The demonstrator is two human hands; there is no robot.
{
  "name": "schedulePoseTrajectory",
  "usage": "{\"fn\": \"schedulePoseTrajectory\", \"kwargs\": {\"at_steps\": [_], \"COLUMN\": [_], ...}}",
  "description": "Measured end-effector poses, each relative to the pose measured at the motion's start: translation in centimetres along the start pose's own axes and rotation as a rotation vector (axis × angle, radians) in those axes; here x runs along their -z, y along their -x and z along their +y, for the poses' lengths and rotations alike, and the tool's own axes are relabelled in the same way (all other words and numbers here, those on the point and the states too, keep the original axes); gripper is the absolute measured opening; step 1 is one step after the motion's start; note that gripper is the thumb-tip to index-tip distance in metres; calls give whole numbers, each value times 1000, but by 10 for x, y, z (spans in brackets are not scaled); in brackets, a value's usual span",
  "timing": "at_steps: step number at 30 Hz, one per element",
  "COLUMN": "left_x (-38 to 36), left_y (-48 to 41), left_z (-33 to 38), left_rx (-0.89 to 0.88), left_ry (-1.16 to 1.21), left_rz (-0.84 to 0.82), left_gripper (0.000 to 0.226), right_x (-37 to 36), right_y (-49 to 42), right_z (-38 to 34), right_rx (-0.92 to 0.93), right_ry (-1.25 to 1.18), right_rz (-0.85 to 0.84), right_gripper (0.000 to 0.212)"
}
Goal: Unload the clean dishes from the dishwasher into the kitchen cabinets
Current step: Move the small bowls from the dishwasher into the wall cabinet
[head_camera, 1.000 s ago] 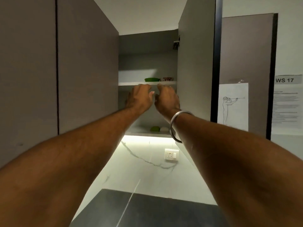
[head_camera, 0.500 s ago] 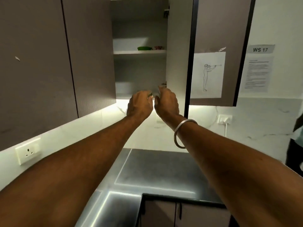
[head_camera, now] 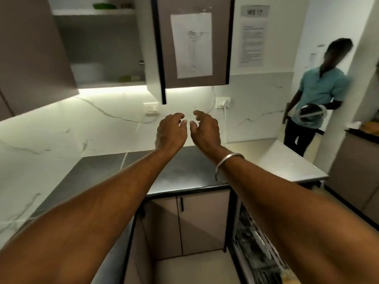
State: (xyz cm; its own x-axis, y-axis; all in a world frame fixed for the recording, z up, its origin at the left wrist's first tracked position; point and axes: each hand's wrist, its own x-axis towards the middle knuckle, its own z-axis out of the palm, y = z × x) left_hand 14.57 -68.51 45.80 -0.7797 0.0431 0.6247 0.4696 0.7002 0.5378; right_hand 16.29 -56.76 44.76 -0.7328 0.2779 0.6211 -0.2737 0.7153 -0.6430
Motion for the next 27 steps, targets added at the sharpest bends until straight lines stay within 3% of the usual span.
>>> {"fn": "schedulePoseTrajectory", "kwargs": {"at_steps": [14, 27], "left_x": [-256, -470], "left_y": [95, 135], "left_z": [133, 200], "left_rx": [-66, -148], "left_ry": [169, 270], "left_rz": [-355, -740], "left_gripper": [30, 32], "right_x": [151, 201], "right_y": [90, 129], "right_z": [266, 452], "right_rx": [-454, -802], "right_ry": [80, 151], "right_rz": [109, 263], "right_gripper": [37, 37]}}
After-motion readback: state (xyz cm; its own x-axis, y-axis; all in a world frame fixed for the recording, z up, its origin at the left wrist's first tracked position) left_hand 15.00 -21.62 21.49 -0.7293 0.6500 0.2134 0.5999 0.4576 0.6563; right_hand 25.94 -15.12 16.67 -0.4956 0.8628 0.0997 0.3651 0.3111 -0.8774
